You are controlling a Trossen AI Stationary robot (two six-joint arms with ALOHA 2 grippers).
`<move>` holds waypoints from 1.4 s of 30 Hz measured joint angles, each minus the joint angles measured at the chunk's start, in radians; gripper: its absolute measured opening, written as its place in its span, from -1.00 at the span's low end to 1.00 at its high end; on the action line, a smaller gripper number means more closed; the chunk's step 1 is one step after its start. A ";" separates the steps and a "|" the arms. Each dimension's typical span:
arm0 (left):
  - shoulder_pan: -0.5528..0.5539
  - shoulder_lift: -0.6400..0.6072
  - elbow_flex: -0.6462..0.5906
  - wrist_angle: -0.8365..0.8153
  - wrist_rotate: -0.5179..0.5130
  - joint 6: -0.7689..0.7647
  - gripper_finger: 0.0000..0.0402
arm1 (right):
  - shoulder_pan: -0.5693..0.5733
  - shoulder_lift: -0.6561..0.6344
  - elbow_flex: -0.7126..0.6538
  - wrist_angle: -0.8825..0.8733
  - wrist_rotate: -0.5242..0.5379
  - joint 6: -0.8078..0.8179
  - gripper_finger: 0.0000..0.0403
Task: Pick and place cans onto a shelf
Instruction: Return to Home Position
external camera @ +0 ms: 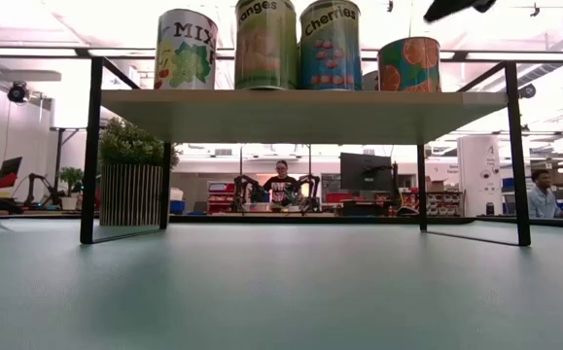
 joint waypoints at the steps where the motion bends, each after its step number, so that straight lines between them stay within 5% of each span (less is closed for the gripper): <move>1: -0.010 -0.002 0.011 -0.076 0.038 -0.057 0.96 | 0.039 -0.024 -0.035 0.060 0.014 -0.045 -0.94; 6: -0.068 -0.002 -0.032 -0.215 0.161 -0.223 0.90 | 0.194 -0.116 -0.238 0.415 0.060 -0.300 -0.94; 11: -0.152 -0.010 -0.114 -0.169 0.202 -0.318 0.58 | 0.248 -0.170 -0.378 0.644 0.060 -0.469 -0.94; 23: -0.093 -0.085 -0.212 -0.105 0.078 -0.243 -0.93 | 0.182 -0.320 -0.477 0.792 -0.128 -0.669 -0.94; 28: -0.006 -0.152 -0.314 0.077 0.170 -0.078 -0.90 | 0.153 -0.394 -0.513 0.796 -0.181 -0.693 -0.94; 35: 0.136 -0.314 -0.539 0.573 0.721 0.183 -0.99 | 0.143 -0.479 -0.560 0.797 -0.182 -0.692 -0.94; 42: 0.194 -0.524 -0.635 0.505 0.844 0.198 -1.00 | 0.143 -0.537 -0.587 0.797 -0.180 -0.692 -0.94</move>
